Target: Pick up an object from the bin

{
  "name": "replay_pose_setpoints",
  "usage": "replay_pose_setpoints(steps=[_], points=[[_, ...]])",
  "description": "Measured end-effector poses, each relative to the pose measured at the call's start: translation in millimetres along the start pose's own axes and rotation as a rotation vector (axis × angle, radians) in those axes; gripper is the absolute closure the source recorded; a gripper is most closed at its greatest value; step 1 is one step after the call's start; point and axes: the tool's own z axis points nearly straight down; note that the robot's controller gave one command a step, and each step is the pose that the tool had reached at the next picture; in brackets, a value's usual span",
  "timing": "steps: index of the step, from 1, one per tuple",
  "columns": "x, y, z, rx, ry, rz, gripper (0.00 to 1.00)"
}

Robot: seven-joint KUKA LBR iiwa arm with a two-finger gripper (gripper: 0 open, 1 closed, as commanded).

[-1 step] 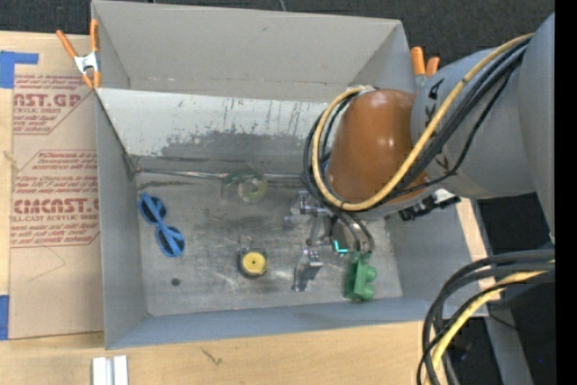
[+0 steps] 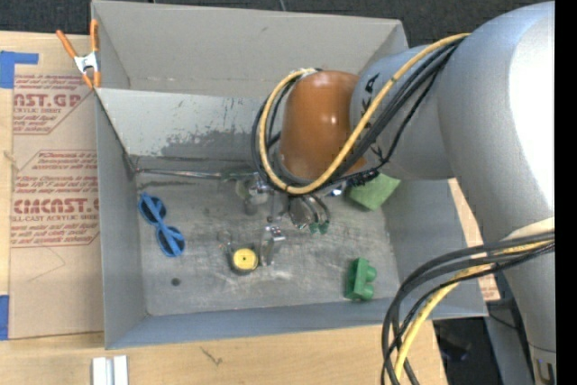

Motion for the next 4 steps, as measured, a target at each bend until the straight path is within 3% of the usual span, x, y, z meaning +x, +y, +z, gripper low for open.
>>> replay_pose_setpoints(steps=[1,2,3,4], points=[[72.5,60.0,-38.5,-0.002,0.0,-0.503,0.0],[25.6,10.7,2.3,-0.003,-0.015,-0.764,0.0],[26.0,9.6,0.3,0.001,-0.009,-0.765,1.0],[38.0,13.8,-134.5,0.002,-0.009,-0.801,1.0]])
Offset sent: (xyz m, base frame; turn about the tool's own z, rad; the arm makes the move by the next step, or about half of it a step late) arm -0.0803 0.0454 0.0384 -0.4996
